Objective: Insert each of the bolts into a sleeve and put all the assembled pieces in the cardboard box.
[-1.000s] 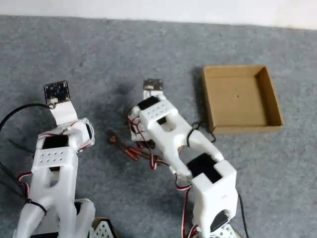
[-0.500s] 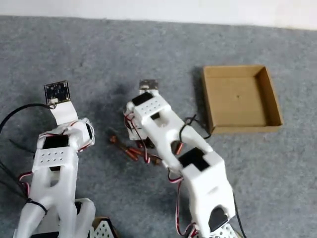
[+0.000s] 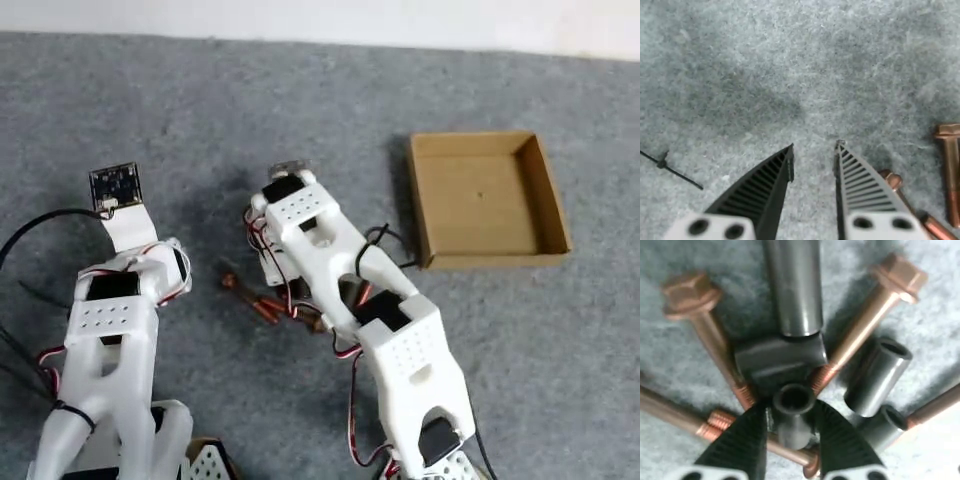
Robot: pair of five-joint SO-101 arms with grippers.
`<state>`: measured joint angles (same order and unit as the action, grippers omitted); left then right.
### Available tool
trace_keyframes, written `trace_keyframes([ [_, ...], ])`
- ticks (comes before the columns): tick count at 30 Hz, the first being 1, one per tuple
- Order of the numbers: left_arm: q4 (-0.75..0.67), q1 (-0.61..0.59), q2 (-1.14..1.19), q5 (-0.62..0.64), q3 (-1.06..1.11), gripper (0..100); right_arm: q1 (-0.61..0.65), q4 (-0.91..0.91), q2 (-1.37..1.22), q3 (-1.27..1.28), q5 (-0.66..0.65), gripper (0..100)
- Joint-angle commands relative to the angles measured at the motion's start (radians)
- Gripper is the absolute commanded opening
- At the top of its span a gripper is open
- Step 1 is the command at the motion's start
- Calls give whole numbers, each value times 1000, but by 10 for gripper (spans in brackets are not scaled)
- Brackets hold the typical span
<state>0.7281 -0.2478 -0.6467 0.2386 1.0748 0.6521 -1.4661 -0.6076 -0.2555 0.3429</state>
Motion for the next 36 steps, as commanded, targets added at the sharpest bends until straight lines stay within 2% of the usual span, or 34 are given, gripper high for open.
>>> trace_keyframes([
  [1,-21,-5,4,9,-5,134,-16,-2,67,-41,-18,5],
  [7,-25,4,2,15,-5,135,-79,13,245,22,-35,5],
  [17,-48,147,4,17,-2,136,-99,208,492,282,-77,5],
  [21,-49,254,4,18,-2,136,-99,295,576,384,-129,5],
  [23,-48,303,4,54,-2,136,-101,335,616,433,-166,5],
  [27,-49,308,7,198,-7,138,-128,417,699,549,-196,5],
  [36,-49,314,12,275,-7,138,-216,585,878,756,-203,5],
])
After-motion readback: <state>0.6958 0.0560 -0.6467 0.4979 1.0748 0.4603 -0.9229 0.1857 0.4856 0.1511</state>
